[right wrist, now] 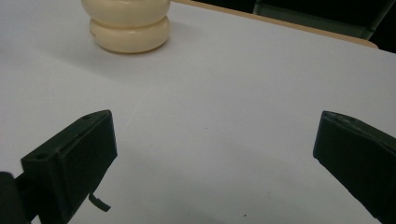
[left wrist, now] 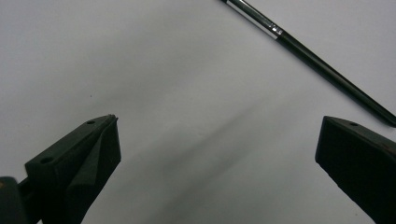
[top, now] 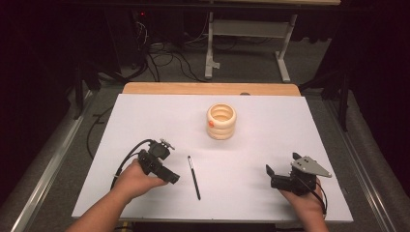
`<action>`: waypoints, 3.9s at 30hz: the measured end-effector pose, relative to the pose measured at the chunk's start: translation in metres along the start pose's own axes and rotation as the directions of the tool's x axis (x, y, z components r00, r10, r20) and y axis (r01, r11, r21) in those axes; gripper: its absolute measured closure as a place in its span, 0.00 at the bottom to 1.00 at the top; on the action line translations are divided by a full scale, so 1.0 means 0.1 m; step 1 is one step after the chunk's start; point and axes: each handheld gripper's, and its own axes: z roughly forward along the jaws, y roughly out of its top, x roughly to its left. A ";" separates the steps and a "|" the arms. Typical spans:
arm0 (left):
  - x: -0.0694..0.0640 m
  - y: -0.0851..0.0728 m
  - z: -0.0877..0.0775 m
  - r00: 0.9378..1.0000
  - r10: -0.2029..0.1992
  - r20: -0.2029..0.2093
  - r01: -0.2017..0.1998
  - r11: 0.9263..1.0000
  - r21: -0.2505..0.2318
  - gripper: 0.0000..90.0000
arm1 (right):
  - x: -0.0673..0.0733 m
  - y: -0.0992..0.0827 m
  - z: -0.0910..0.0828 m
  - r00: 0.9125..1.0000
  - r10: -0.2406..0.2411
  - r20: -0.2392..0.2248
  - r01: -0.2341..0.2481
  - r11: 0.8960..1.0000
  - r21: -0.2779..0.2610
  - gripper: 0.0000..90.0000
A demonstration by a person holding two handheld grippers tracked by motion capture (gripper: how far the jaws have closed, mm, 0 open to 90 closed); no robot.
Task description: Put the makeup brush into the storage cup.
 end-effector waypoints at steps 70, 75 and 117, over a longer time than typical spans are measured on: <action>-0.77 0.35 0.38 0.994 0.007 0.106 -0.022 0.990 0.140 0.43 | -0.01 -0.04 -0.03 1.000 0.019 -0.010 -0.019 1.000 0.003 0.01; -0.80 0.35 0.39 0.996 0.040 0.081 -0.051 0.989 0.142 0.45 | -0.01 -0.05 -0.02 1.000 0.021 -0.014 -0.021 1.000 0.003 0.01; -0.73 0.37 0.36 0.980 0.199 0.019 -0.199 0.961 0.194 0.90 | -0.04 -0.07 -0.02 0.999 0.036 -0.017 -0.035 0.999 0.013 0.01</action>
